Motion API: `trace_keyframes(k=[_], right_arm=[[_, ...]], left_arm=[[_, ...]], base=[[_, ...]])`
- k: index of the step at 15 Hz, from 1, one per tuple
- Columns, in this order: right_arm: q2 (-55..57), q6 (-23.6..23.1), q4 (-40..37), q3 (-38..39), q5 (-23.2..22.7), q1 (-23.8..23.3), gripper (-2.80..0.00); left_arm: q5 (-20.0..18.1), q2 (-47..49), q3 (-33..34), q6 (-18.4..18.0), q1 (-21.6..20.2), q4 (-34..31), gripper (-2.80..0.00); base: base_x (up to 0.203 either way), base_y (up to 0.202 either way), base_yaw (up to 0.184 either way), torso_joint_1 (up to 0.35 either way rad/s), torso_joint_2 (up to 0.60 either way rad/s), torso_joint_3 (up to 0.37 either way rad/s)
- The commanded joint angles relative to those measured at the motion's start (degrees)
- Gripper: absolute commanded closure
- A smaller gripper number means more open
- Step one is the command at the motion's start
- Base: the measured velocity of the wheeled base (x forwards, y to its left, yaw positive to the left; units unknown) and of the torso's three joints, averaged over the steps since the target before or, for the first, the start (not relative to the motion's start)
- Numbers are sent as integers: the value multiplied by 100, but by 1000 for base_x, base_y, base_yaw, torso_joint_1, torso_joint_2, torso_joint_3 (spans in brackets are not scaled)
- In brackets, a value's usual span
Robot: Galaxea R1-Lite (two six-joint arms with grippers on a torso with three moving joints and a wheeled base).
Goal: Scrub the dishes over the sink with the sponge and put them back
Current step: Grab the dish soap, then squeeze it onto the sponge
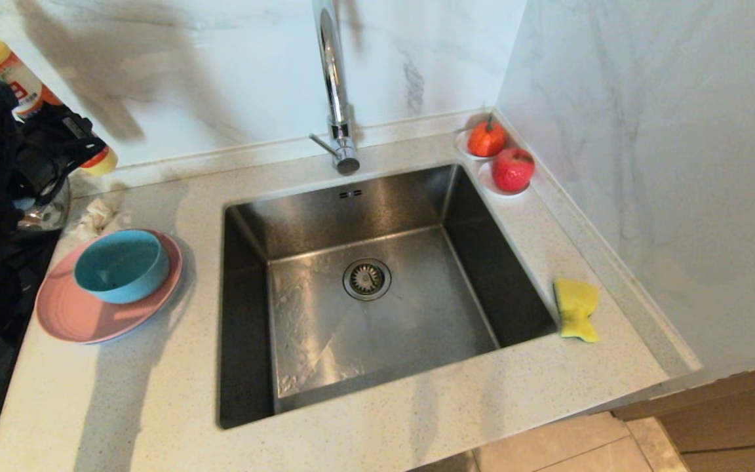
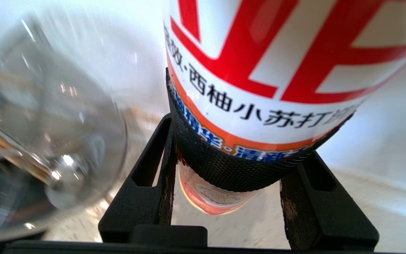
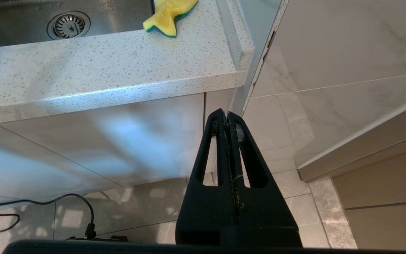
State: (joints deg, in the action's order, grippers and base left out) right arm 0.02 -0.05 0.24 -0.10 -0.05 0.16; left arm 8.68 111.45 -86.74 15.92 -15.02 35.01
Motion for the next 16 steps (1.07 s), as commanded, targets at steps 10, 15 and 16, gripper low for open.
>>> trace_keyframes(k=[10, 15, 16], right_arm=[[-2, -4, 2, 1, -3, 2, 0], [-2, -4, 2, 1, -3, 2, 0], [-2, -4, 2, 1, -3, 2, 0]], left_arm=[[-38, -3186, -401, -377, 1680, -2841, 0], [43, -3984, -429, -764, 3669, -3886, 0], [49, -4063, -389, -910, 3965, -4019, 0]], base=[[0, 0, 0, 0, 0, 0], [0, 0, 0, 0, 0, 0], [0, 0, 0, 0, 0, 0]])
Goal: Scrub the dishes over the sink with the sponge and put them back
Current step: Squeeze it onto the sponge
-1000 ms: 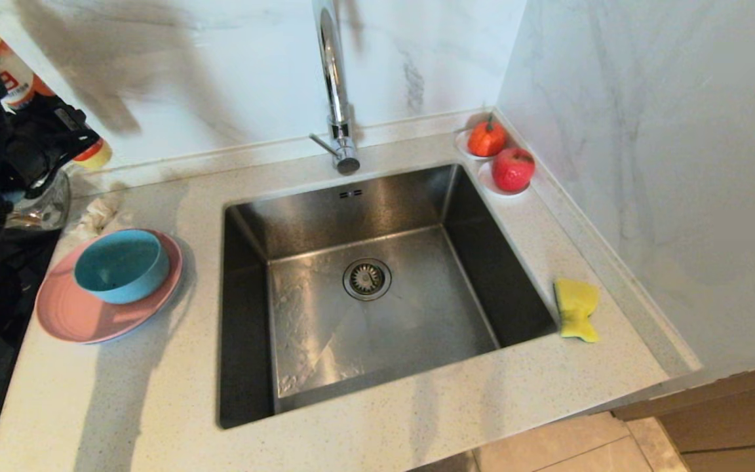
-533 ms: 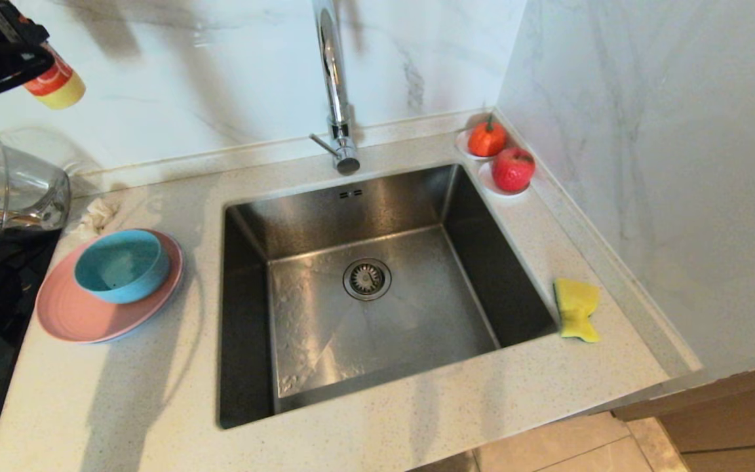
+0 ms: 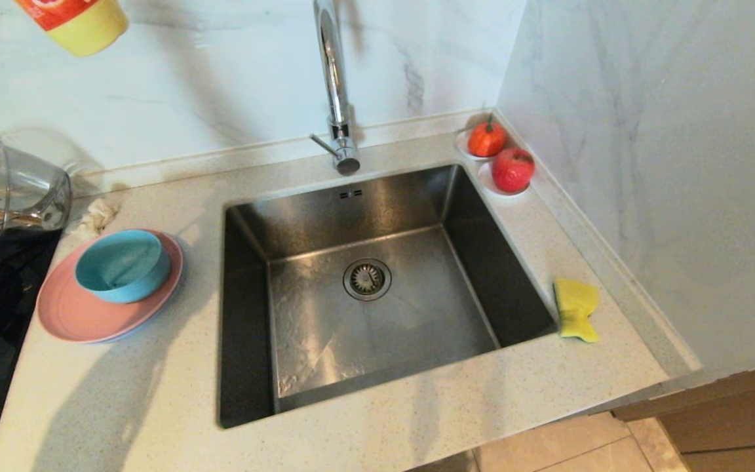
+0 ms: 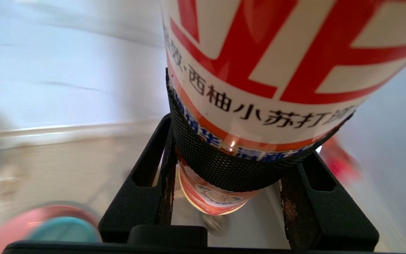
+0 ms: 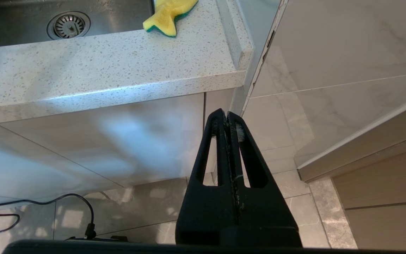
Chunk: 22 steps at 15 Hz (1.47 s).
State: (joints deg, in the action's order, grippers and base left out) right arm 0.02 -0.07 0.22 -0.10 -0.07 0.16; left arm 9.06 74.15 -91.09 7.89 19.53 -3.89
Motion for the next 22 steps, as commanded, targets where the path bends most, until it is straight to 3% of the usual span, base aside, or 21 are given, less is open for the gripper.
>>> trace_keyframes(k=[1, 4, 10, 14, 22], right_arm=[[-2, -1, 4, 1, -1, 2, 0], [-2, -1, 4, 1, -1, 2, 0], [-2, -1, 4, 1, -1, 2, 0], [-2, -1, 4, 1, -1, 2, 0], [-2, -1, 4, 1, -1, 2, 0]], left_arm=[[2, -362, 129, -314, 726, -187, 0], [-76, -342, 245, -898, 1280, -209, 0], [-318, -2, 427, -974, 2436, -145, 0], [-303, 602, 89, -1078, 3111, -28, 0], [-220, 1884, -28, -1113, 3613, 337, 0]], base=[[0, 0, 0, 0, 0, 0], [0, 0, 0, 0, 0, 0], [0, 0, 0, 0, 0, 0], [0, 0, 0, 0, 0, 0], [0, 0, 0, 0, 0, 0]])
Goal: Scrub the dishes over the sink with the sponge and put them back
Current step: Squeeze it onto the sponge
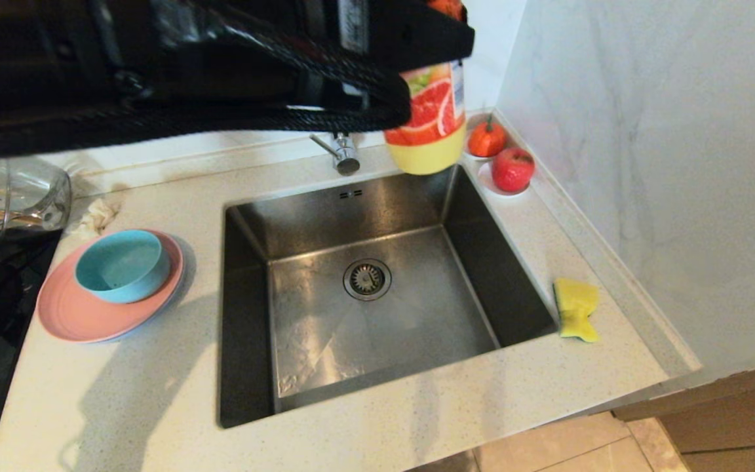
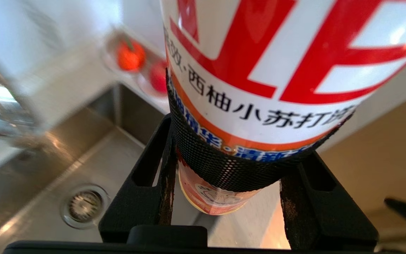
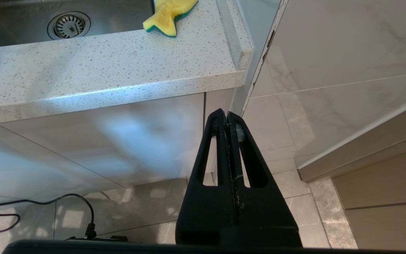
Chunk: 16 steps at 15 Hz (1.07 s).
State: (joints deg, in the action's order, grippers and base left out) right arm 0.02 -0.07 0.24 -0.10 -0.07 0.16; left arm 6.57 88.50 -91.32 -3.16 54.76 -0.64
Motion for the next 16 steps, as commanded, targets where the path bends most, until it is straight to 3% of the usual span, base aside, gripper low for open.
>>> trace_keyframes(k=[1, 6, 9, 14, 15, 16], right_arm=[[-2, -1, 2, 1, -1, 2, 0], [-2, -1, 2, 1, -1, 2, 0], [-2, -1, 2, 1, -1, 2, 0], [-2, -1, 2, 1, -1, 2, 0], [-2, -1, 2, 1, -1, 2, 0], [-2, -1, 2, 1, -1, 2, 0]], left_arm=[[97, 597, -2, -35, 140, 17, 0], [781, 1300, 28, -275, 420, 24, 0], [1171, 1603, 167, -630, 571, 20, 0], [1391, 1969, 264, -1029, 667, 20, 0], [1470, 2023, 245, -1179, 671, 20, 0], [1605, 2132, 221, -1573, 674, 20, 0]], base=[[0, 0, 0, 0, 0, 0], [0, 0, 0, 0, 0, 0], [0, 0, 0, 0, 0, 0], [0, 0, 0, 0, 0, 0], [0, 0, 0, 0, 0, 0], [0, 0, 0, 0, 0, 0]])
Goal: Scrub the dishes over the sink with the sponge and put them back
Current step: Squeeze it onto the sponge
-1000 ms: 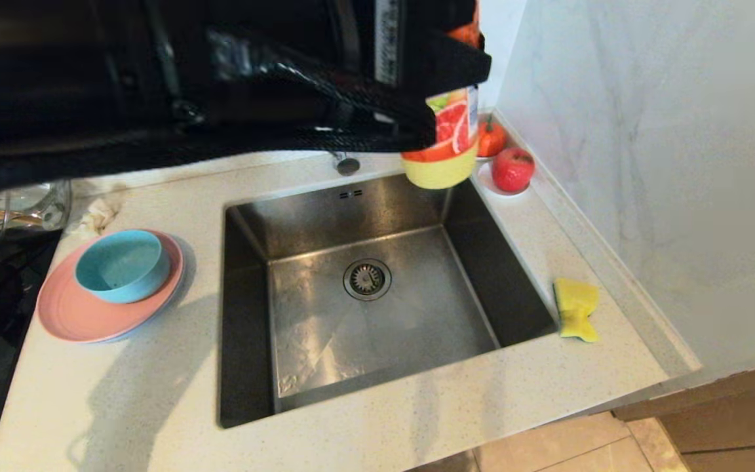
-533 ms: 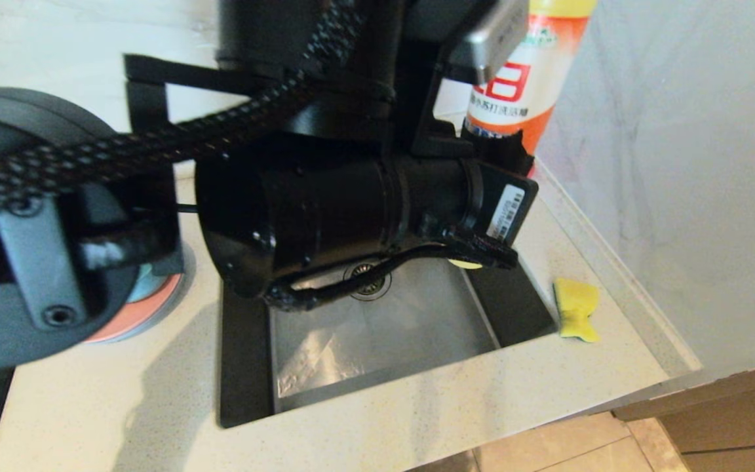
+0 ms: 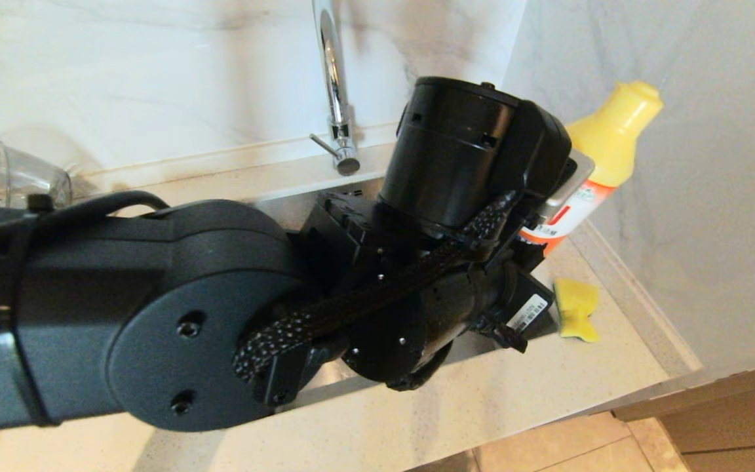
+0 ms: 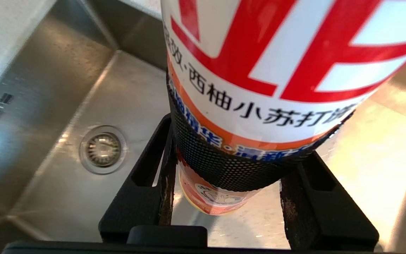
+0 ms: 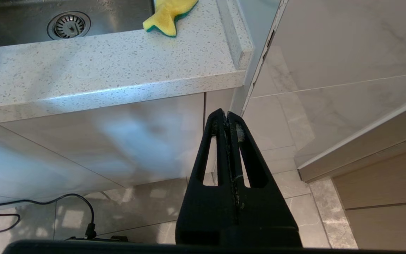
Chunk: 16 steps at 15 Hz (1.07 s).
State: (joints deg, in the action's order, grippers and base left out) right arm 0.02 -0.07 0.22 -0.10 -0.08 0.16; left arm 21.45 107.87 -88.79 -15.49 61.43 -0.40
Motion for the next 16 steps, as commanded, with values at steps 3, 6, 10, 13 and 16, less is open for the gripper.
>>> trace_keyframes(k=[3, 6, 10, 13, 16], right_arm=[[-2, -1, 4, 1, -1, 2, 0], [-2, -1, 4, 1, -1, 2, 0], [-2, -1, 4, 1, -1, 2, 0], [-2, -1, 4, 1, -1, 2, 0], [-2, -1, 4, 1, -1, 2, 0]], left_arm=[[411, 394, 5, -784, 9, -6, 0], [706, 570, -108, -1218, 9, 0, 0], [1117, 787, -156, -1881, 43, 5, 0], [1151, 901, -146, -2181, 103, 2, 0], [1159, 1066, -382, -2477, 110, 39, 0]], base=[[0, 0, 0, 0, 0, 0], [0, 0, 0, 0, 0, 0], [0, 0, 0, 0, 0, 0], [0, 0, 0, 0, 0, 0], [0, 0, 0, 0, 0, 0]])
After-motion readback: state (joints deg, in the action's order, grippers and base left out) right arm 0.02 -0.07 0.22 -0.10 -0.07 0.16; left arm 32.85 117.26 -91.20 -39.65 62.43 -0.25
